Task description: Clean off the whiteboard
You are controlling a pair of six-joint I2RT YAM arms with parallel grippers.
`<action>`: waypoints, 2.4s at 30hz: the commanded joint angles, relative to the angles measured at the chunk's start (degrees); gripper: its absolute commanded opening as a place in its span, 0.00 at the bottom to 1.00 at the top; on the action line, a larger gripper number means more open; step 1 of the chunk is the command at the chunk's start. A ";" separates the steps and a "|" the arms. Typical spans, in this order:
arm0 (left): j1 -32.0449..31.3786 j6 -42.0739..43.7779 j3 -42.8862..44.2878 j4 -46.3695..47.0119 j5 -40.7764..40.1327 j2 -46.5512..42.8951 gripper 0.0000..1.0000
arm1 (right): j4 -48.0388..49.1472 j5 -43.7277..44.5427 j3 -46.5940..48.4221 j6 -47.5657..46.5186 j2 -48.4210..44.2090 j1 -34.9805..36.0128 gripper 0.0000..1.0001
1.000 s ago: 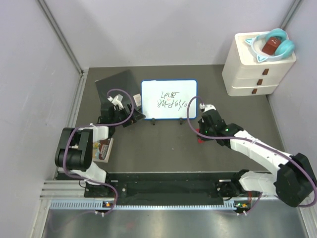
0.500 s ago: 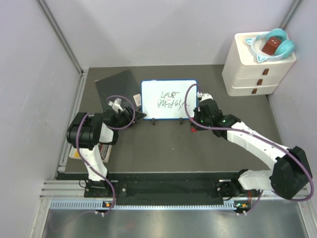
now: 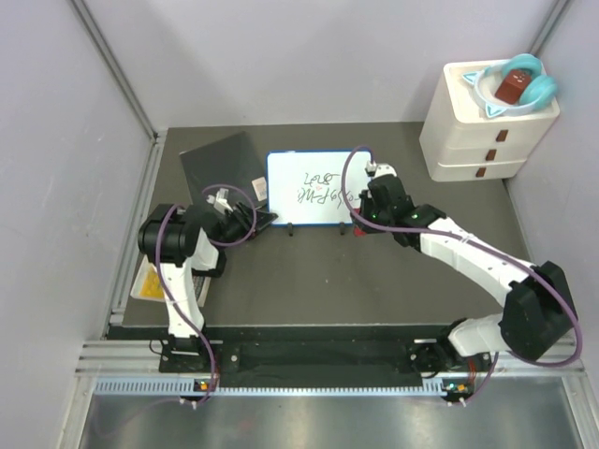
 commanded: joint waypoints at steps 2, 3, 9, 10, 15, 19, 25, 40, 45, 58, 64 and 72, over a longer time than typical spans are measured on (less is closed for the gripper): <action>-0.32 1.04 -0.40 15.36 0.15 4.45 0.56 | 5.00 0.34 3.08 1.60 1.43 0.55 0.00; -0.32 1.13 0.03 15.36 0.76 4.45 0.57 | 8.32 -0.09 1.77 1.61 1.08 0.55 0.00; -0.58 1.31 0.74 15.28 1.82 5.24 0.52 | 11.79 -5.98 4.91 2.05 5.36 0.46 0.00; -0.76 1.31 0.83 15.28 2.17 5.33 0.50 | 10.30 -6.42 6.32 1.88 7.04 0.46 0.00; -0.93 2.28 -1.36 15.36 0.07 4.45 0.45 | 6.25 -5.64 15.90 1.88 16.62 0.46 0.00; -0.93 3.16 -2.95 15.28 -1.87 3.57 0.35 | 5.29 1.10 19.07 4.67 21.02 0.46 0.00; -0.93 3.77 -3.21 15.36 -2.31 3.39 0.33 | 10.99 4.91 15.47 6.36 18.40 0.55 0.00; -0.85 2.98 1.00 15.36 -0.81 6.82 0.37 | 12.66 6.23 14.77 4.86 18.65 0.46 0.00; -0.85 3.77 0.92 15.36 -1.52 6.65 0.26 | 12.13 6.67 15.38 4.52 19.71 0.55 0.00; -0.85 3.25 1.09 15.36 -0.81 7.00 0.19 | 11.08 12.20 19.41 3.64 27.17 0.55 0.00; -0.85 3.16 0.92 15.45 -0.81 7.00 0.18 | 14.31 12.38 20.84 3.55 30.70 1.25 0.00; -0.93 3.07 1.36 15.36 -0.20 7.26 0.15 | 20.75 14.67 21.79 0.21 32.71 8.44 0.00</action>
